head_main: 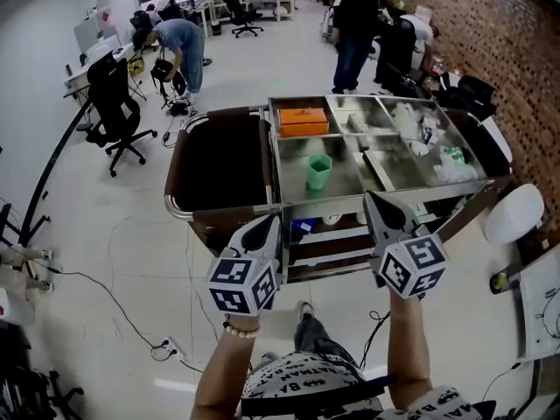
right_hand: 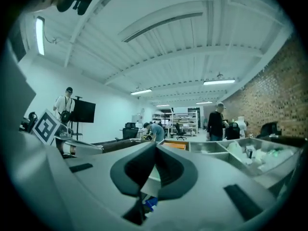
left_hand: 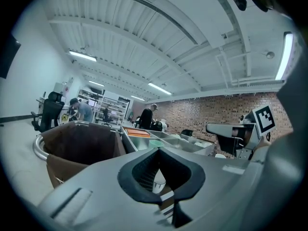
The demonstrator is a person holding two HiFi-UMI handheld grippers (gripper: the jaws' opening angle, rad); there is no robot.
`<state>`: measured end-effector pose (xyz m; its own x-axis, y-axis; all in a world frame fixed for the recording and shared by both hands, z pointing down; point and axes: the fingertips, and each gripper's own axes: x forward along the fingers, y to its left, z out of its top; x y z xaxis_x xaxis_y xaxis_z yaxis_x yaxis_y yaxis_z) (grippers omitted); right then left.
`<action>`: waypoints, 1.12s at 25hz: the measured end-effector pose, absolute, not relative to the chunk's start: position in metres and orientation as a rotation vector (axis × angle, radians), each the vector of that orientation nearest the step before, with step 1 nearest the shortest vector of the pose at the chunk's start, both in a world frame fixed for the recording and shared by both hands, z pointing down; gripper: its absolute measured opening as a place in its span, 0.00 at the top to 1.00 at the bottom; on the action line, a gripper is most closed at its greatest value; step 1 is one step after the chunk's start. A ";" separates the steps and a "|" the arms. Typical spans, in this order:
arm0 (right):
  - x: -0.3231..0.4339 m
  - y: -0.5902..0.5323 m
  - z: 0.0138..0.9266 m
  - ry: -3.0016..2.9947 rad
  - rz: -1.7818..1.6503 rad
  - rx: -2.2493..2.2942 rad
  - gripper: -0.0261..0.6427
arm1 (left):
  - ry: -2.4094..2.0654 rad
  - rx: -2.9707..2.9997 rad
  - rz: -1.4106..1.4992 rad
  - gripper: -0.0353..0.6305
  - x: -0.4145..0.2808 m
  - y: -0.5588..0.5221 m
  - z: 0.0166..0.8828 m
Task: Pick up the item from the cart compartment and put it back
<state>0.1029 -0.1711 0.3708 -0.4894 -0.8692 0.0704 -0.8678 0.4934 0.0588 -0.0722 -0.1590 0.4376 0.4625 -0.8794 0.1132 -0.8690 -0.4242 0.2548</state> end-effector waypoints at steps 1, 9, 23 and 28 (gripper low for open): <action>0.102 -0.163 0.376 -2.644 0.004 1.543 0.95 | -1.494 2.435 -0.050 0.94 -0.072 -0.155 0.440; 0.096 -0.123 0.432 -2.648 0.229 1.554 0.95 | -1.482 2.435 -0.034 0.94 -0.069 -0.127 0.453; 0.075 -0.110 0.431 -2.712 0.247 1.456 0.95 | -1.437 2.424 -0.081 0.94 -0.058 -0.118 0.455; 0.076 -0.111 0.432 -2.701 0.241 1.450 0.95 | -1.437 2.419 -0.097 0.94 -0.059 -0.118 0.453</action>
